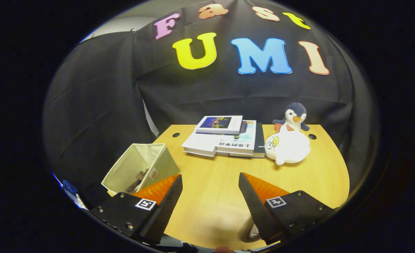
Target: Open the storage box then place both shoes into the box .Put the left shoe in first, then the right shoe, with the right side of both shoes facing outward in a uniform manner.
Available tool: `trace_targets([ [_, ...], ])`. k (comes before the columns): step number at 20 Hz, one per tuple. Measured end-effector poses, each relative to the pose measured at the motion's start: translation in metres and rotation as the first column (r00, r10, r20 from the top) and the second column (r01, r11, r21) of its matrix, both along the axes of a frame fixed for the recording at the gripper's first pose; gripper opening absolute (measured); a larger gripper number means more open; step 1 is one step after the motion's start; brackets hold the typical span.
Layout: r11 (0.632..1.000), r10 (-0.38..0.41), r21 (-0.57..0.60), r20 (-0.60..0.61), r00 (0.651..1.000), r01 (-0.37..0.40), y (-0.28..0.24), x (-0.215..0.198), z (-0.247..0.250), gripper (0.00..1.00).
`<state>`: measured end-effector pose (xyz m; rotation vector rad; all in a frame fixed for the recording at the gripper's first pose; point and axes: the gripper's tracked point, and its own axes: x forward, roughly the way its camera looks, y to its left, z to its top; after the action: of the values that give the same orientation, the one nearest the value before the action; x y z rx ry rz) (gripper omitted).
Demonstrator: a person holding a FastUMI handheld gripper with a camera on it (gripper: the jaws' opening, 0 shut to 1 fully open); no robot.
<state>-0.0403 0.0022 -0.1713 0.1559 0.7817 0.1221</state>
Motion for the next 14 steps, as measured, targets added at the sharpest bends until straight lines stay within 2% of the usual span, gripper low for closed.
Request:
trace_targets([
  [3,0.998,-0.025,-0.056,-0.015,1.0,0.024,-0.038,-0.019,-0.016,0.98],
  [9,0.992,-0.087,-0.093,-0.077,0.993,0.08,-0.094,-0.049,-0.068,0.98],
  [14,0.99,-0.098,-0.116,-0.149,0.984,0.081,-0.124,-0.078,-0.107,0.98],
])
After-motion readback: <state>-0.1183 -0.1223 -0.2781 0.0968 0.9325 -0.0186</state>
